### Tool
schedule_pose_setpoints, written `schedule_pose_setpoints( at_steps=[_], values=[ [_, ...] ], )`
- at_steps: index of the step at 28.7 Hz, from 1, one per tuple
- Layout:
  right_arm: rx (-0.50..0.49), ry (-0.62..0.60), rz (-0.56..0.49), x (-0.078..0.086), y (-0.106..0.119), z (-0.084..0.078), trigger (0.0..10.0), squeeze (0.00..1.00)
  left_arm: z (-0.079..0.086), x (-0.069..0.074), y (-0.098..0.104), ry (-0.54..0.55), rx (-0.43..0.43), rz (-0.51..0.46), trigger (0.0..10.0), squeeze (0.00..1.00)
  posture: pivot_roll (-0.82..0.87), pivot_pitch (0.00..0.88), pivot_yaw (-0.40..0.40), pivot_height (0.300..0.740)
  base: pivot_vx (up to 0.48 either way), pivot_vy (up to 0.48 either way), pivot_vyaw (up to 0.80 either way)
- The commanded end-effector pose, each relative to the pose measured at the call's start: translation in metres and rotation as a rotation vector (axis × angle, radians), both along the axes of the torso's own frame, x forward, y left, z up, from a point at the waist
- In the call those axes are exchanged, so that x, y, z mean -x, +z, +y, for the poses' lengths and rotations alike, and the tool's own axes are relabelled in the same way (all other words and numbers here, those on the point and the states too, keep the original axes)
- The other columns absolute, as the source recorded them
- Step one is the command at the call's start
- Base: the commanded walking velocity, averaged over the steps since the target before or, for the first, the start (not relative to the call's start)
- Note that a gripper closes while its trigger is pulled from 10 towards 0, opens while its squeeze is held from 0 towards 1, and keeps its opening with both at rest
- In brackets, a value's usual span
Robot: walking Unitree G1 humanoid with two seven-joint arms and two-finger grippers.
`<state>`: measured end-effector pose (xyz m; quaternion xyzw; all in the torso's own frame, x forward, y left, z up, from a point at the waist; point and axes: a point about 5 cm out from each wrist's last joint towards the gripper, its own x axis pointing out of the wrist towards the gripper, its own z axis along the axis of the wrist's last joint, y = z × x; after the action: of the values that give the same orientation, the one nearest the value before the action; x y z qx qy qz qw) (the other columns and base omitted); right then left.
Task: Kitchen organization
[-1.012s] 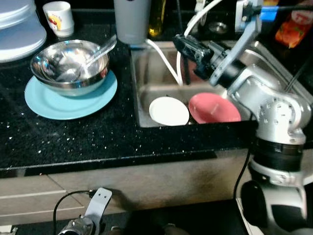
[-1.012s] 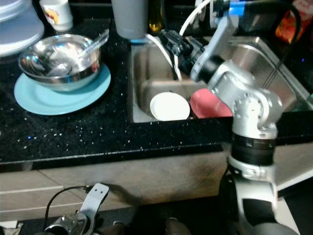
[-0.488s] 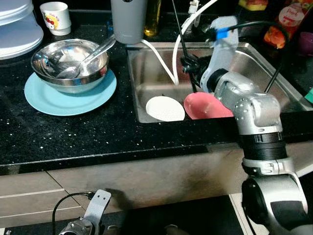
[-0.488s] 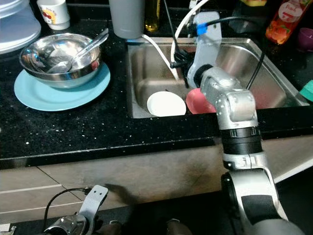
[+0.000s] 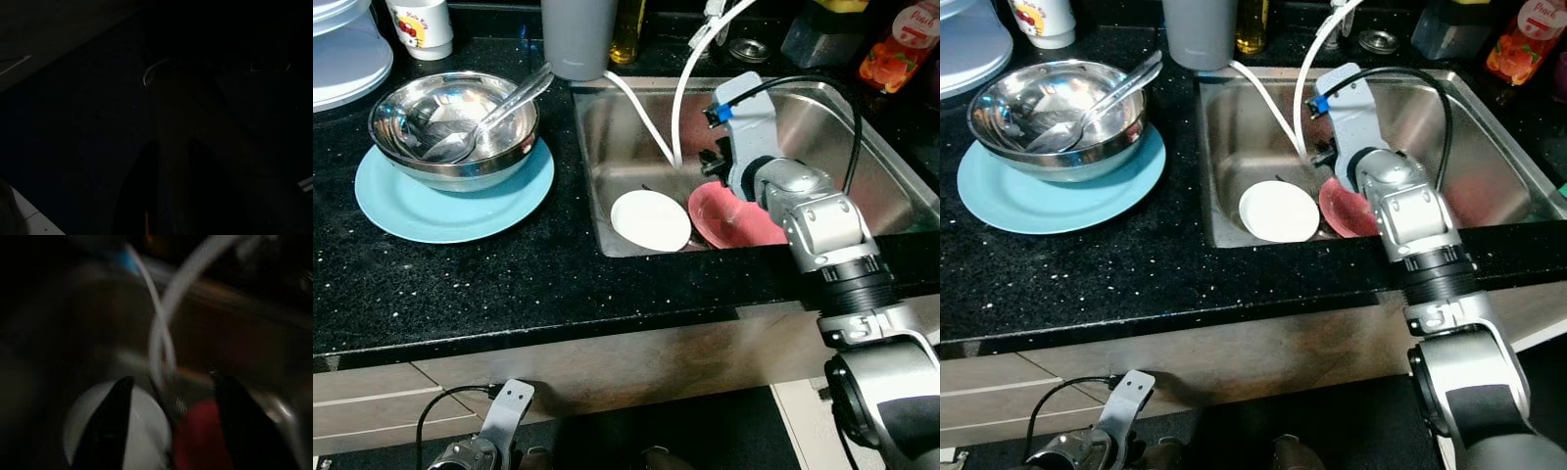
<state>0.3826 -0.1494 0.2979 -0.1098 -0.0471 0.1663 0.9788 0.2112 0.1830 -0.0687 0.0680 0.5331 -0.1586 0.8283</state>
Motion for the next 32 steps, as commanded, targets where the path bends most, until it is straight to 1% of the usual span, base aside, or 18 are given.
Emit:
schedule_pose_setpoints(
  at_steps=[1,2,3,4,6,7,10,12,15,17,22,25,28,30,31,32],
  values=[
    [-0.081,0.044,-0.063,0.005,0.012,0.001,10.0,0.59,0.0,0.009,-0.005,-0.001,-0.002,0.036,10.0,0.0,0.04,0.147,-0.066,0.74,0.0,0.0,0.0],
    [-0.133,0.072,-0.076,0.007,0.016,0.004,10.0,0.0,0.0,0.009,-0.005,0.001,-0.005,0.033,10.0,0.0,0.04,0.147,-0.065,0.74,0.0,0.0,0.0],
    [-0.18,0.098,-0.082,0.008,0.019,0.006,10.0,0.0,0.0,0.008,-0.005,0.004,-0.008,0.029,10.0,0.0,0.04,0.147,-0.064,0.74,0.0,0.0,0.0],
    [-0.259,0.147,-0.094,0.011,0.023,0.01,10.0,0.0,0.001,0.007,-0.004,0.01,-0.018,0.019,10.0,0.0,0.04,0.147,-0.063,0.74,0.0,0.0,0.0],
    [-0.312,0.184,-0.103,0.013,0.023,0.013,10.0,0.0,0.002,0.006,-0.004,0.017,-0.026,0.01,10.0,0.0,0.04,0.142,-0.057,0.74,0.0,0.0,0.0],
    [-0.312,0.184,-0.103,0.013,0.023,0.013,10.0,0.0,0.002,0.006,-0.004,0.017,-0.026,0.01,10.0,0.0,0.04,0.142,-0.057,0.74,0.0,0.0,0.0],
    [-0.319,0.219,-0.118,0.019,0.02,0.021,10.0,0.0,0.005,0.004,-0.003,0.059,-0.035,-0.026,10.0,0.0,0.04,0.139,-0.04,0.74,0.0,0.0,0.0],
    [-0.32,0.223,-0.12,0.02,0.019,0.023,10.0,0.0,0.006,0.003,-0.002,0.055,-0.043,-0.035,10.0,0.0,0.04,0.139,-0.034,0.74,0.0,0.0,0.0],
    [-0.342,0.238,-0.129,0.025,0.018,0.025,10.0,0.0,0.009,0.003,-0.002,0.043,-0.064,-0.04,10.0,0.0,0.03,0.135,-0.019,0.74,0.0,-0.38,0.0],
    [-0.352,0.243,-0.134,0.028,0.018,0.026,10.0,0.0,0.013,0.004,-0.002,0.065,-0.069,-0.045,10.0,0.0,0.02,0.135,-0.006,0.74,0.0,-0.424,0.0],
    [-0.37,0.254,-0.143,0.033,0.017,0.027,10.0,0.0,0.02,0.006,-0.002,0.104,-0.092,-0.043,10.0,0.0,0.02,0.135,0.015,0.74,0.0,0.0,0.0],
    [-0.388,0.273,-0.13,0.036,0.01,0.031,10.0,0.0,0.022,0.008,-0.003,0.118,-0.104,-0.045,10.0,0.0,0.03,0.124,0.014,0.74,0.0,0.0,0.0],
    [-0.425,0.309,-0.107,0.042,-0.002,0.039,10.0,0.0,0.024,0.008,-0.003,0.148,-0.115,-0.054,10.0,0.0,0.04,0.111,0.01,0.74,0.0,0.0,0.0],
    [-0.475,0.341,-0.108,0.047,-0.006,0.045,10.0,0.0,0.026,0.009,-0.003,0.17,-0.128,-0.058,10.0,0.0,0.06,0.099,0.008,0.74,0.0,0.0,0.0],
    [-0.52,0.363,-0.114,0.05,-0.008,0.048,10.0,0.0,0.026,0.009,-0.004,0.183,-0.132,-0.06,10.0,0.0,0.06,0.081,0.006,0.74,0.0,0.0,0.0],
    [-0.552,0.377,-0.119,0.053,-0.009,0.05,10.0,0.0,0.026,0.01,-0.004,0.193,-0.135,-0.061,10.0,0.0,0.06,0.081,0.006,0.74,0.0,0.0,0.0]
  ],
)
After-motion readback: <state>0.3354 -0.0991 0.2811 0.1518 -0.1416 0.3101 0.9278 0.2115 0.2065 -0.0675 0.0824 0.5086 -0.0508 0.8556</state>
